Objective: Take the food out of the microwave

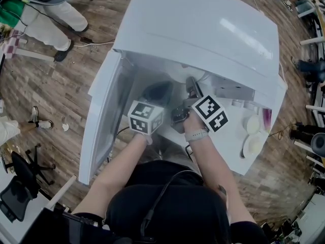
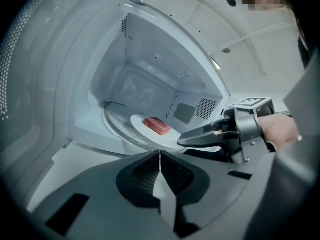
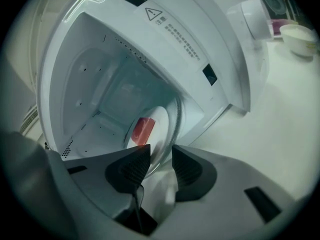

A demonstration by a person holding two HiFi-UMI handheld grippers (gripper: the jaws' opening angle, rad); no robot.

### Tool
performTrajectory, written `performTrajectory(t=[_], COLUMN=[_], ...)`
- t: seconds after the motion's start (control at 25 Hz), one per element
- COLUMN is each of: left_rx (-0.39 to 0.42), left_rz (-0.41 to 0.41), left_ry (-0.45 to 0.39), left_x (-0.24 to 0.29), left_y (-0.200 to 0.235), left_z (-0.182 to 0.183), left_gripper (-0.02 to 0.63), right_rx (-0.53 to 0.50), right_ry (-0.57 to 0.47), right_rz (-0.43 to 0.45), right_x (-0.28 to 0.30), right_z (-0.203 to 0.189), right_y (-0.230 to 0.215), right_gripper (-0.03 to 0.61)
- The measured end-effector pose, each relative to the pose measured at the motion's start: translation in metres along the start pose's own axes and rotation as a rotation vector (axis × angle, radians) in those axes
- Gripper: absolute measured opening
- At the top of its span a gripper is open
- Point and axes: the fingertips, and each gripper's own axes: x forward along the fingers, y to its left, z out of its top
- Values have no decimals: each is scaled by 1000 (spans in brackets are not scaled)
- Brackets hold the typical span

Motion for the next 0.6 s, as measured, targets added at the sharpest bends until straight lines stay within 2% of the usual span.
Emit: performTrajectory(t=[0.16, 0.4, 0.6], left_rx=[-9, -10, -3], left_rz=[4, 4, -54], left_ry=[1, 14, 20], left_x=[1, 1, -3], left_y=[4, 7, -6], left_z=[-1, -4, -1], left_gripper=[17, 17, 17], right_rx=[51, 60, 78], right_ry=[1, -2, -14], right_rz=[22, 38, 65], right_x=[-3, -9, -16], right_z=[0, -2, -2], right_y=[-2, -3, -5], right_gripper=[127, 106, 72])
